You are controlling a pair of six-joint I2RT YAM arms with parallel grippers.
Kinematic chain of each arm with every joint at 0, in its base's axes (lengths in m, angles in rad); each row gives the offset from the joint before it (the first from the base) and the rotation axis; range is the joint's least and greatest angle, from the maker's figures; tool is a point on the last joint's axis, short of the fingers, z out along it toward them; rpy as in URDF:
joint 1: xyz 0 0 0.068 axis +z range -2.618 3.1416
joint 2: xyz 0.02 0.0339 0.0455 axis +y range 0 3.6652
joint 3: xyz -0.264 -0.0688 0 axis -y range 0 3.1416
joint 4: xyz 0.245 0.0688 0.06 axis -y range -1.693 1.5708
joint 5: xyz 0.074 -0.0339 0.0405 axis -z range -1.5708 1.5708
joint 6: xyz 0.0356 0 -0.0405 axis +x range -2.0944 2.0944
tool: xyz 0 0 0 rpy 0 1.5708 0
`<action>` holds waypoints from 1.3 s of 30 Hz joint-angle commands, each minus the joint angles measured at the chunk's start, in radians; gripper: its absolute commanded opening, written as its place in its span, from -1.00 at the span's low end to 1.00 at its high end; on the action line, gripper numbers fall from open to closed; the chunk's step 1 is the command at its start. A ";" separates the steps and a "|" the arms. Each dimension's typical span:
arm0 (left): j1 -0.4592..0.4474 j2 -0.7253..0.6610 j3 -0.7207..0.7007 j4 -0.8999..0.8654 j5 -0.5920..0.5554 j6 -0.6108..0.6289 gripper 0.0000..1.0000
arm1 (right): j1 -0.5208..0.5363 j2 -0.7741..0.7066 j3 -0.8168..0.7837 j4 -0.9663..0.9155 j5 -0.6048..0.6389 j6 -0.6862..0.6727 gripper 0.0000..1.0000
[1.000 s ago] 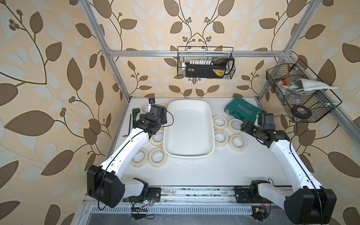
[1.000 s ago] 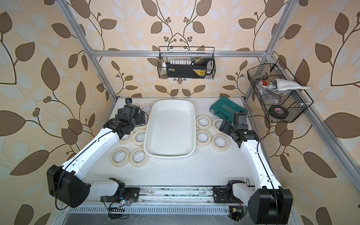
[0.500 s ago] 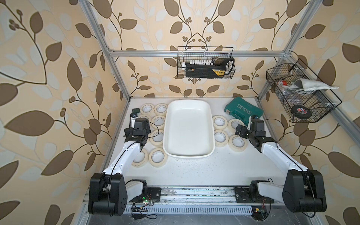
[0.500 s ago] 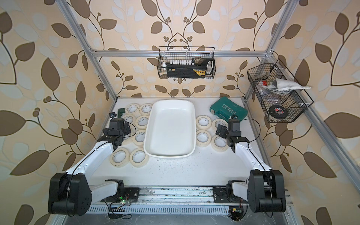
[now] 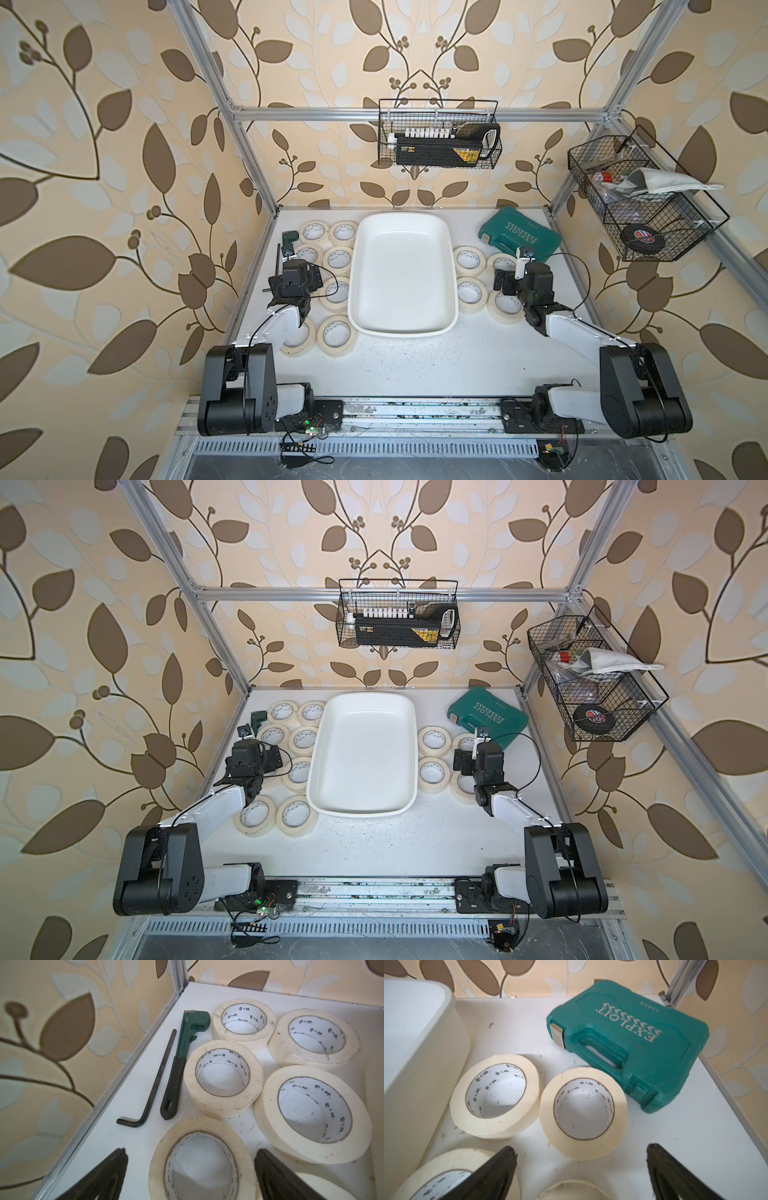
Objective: Take out the art tape in the storage box
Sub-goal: Reset both arms
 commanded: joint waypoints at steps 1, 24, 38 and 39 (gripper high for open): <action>0.017 0.017 -0.046 0.193 0.064 0.025 0.98 | 0.002 0.027 -0.045 0.175 -0.001 -0.055 0.99; 0.024 0.156 -0.241 0.578 0.162 0.035 0.98 | -0.029 0.161 -0.101 0.375 -0.041 -0.037 0.99; 0.031 0.185 -0.189 0.518 0.179 0.043 0.98 | -0.028 0.163 -0.098 0.371 -0.041 -0.036 0.99; 0.031 0.184 -0.189 0.517 0.179 0.044 0.98 | -0.028 0.165 -0.096 0.370 -0.042 -0.036 0.99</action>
